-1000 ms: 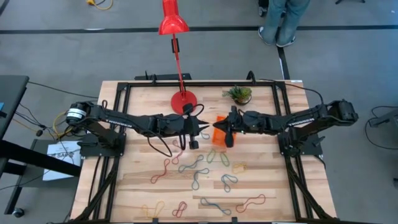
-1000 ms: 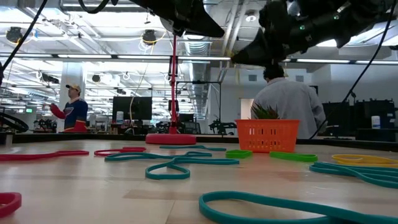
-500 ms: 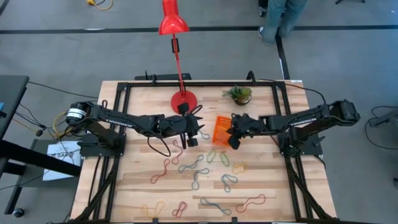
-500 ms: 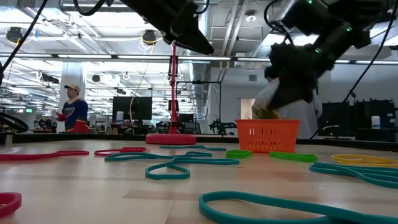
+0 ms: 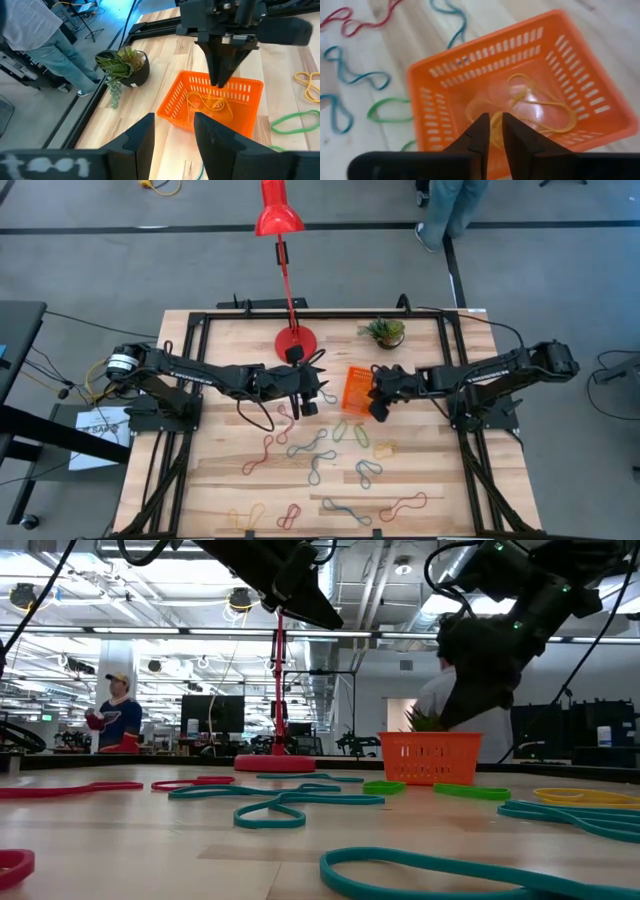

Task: Pick and place items into bin
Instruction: Put the top yellow rubberband into the orange basket

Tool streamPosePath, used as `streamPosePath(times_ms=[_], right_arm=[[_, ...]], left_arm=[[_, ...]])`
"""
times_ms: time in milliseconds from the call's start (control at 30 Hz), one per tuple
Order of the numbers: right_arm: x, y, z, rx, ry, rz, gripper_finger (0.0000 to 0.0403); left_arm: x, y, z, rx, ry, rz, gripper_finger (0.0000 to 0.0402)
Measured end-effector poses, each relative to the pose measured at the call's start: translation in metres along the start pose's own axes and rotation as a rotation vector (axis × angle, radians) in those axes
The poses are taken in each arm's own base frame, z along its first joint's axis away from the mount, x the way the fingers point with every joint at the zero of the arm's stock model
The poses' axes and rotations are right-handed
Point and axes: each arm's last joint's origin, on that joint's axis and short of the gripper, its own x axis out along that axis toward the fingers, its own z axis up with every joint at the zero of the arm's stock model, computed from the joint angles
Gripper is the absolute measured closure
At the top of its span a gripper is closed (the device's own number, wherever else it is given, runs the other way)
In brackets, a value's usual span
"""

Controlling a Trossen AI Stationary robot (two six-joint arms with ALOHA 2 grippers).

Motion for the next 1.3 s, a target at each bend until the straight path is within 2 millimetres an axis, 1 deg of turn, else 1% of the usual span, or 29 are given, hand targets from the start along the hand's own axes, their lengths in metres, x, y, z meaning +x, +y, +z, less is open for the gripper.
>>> streamPosePath(times_ms=[167,367,433,533,600,667,733,800,867,900,1000,1067,1200,1300], right_arm=[[0.0,0.003,-0.002,-0.011,0.004,0.009,0.0337],[-0.001,0.004,-0.002,-0.014,0.006,0.018,0.0335],[-0.002,0.005,-0.002,-0.012,0.027,0.063,0.0335],[-0.016,0.009,0.002,0.007,0.061,0.17,0.0335],[-0.031,0.014,0.007,0.006,0.06,0.227,0.0335],[-0.046,0.017,0.006,-0.011,0.09,0.263,0.0335],[-0.058,0.022,-0.001,-0.043,0.141,0.301,0.0336],[-0.068,0.029,-0.013,-0.071,0.208,0.343,0.0337],[-0.072,0.039,-0.027,-0.125,0.253,0.371,0.0337],[-0.072,0.044,-0.035,-0.182,0.263,0.373,0.0337],[-0.066,0.059,-0.058,-0.345,0.248,0.33,0.0337],[-0.061,0.066,-0.07,-0.419,0.246,0.272,0.0337],[-0.05,0.074,-0.082,-0.438,0.233,0.167,0.0337],[-0.038,0.078,-0.087,-0.42,0.25,0.14,0.0337]], left_arm=[[0.0,0.0,0.0,0.0,0.0,-0.004,0.0271],[0.0,0.0,-0.001,-0.017,0.005,-0.006,0.0271],[0.0,0.0,-0.001,-0.016,0.005,-0.004,0.0271],[-0.001,0.001,0.0,-0.015,0.009,0.019,0.0271],[-0.002,0.002,0.0,-0.014,0.011,0.04,0.0271],[-0.003,0.003,-0.001,0.003,0.033,0.056,0.0271],[-0.004,0.004,-0.003,0.01,0.047,0.066,0.0271],[-0.005,0.004,-0.004,0.013,0.063,0.066,0.0271],[-0.005,0.004,-0.004,0.003,0.064,0.067,0.0271],[-0.005,0.004,-0.004,-0.002,0.064,0.066,0.0271],[-0.005,0.004,-0.004,-0.005,0.061,0.066,0.0271],[-0.005,0.004,-0.003,-0.008,0.053,0.066,0.0271],[-0.005,0.004,-0.002,-0.011,0.047,0.067,0.0271],[-0.005,0.004,-0.002,-0.012,0.048,0.066,0.0271]])
